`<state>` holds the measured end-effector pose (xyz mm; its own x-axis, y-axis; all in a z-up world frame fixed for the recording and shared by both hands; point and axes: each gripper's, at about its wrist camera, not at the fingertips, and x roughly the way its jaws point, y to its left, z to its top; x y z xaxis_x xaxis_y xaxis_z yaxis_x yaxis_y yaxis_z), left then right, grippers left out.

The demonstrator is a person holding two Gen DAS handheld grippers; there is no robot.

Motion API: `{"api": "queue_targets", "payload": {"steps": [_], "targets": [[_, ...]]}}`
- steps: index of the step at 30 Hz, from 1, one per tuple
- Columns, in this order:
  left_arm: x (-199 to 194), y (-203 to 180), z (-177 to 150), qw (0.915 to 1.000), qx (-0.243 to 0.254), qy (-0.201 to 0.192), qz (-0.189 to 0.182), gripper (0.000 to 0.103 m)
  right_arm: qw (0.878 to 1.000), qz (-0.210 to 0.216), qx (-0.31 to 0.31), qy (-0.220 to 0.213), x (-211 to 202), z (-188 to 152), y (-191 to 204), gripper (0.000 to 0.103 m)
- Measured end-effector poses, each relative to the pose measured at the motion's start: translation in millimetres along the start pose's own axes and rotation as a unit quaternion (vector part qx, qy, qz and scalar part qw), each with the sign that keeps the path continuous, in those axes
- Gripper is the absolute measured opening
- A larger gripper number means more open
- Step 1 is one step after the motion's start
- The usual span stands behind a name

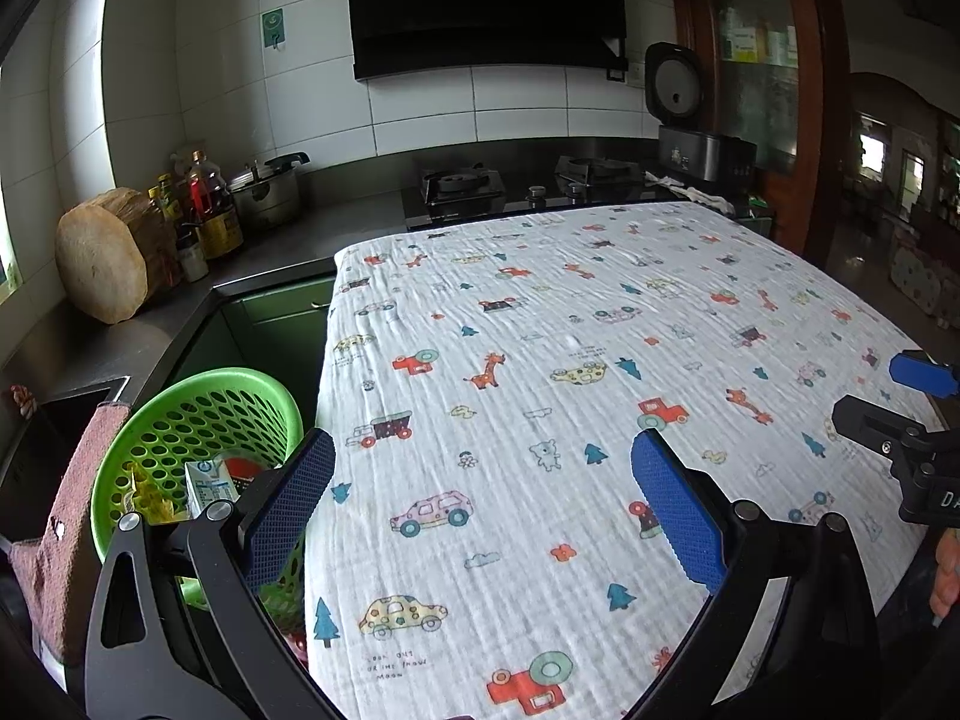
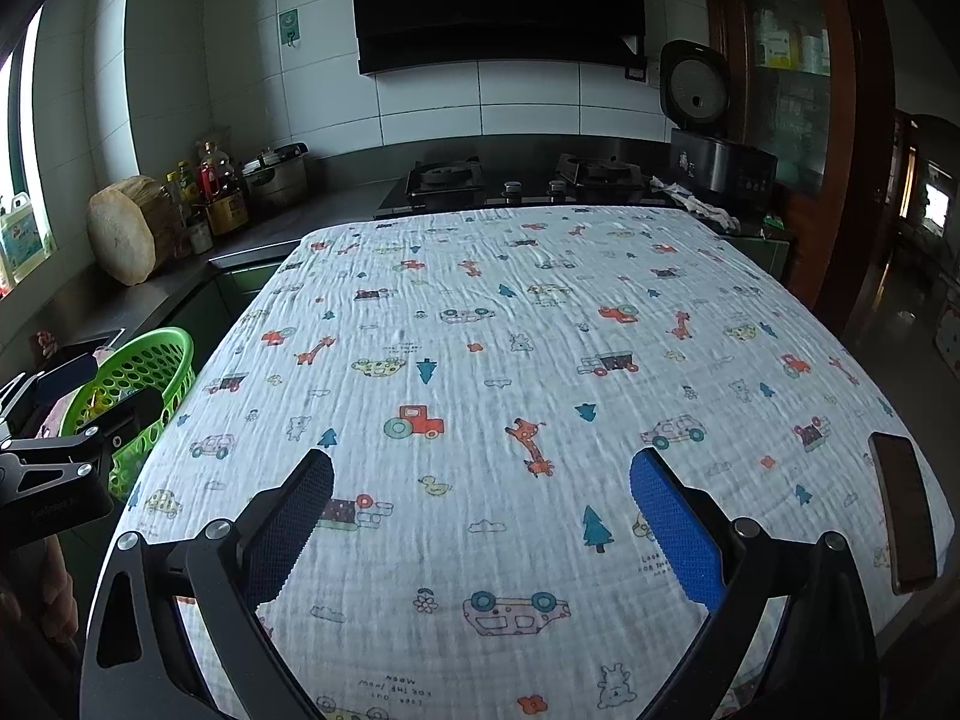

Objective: Collect trash

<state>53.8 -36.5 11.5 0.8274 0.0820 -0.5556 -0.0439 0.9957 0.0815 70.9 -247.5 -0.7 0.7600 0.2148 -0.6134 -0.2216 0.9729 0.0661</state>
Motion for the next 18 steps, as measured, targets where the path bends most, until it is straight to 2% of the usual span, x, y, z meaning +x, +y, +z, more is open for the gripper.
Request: {"api": "queue_targets", "payload": {"steps": [18], "targets": [[3.4,0.1,-2.6,1.0,-0.002,0.004,0.001,0.098,1.0,0.004,-0.006,0.007,5.9,-2.7,4.6,0.096]]}}
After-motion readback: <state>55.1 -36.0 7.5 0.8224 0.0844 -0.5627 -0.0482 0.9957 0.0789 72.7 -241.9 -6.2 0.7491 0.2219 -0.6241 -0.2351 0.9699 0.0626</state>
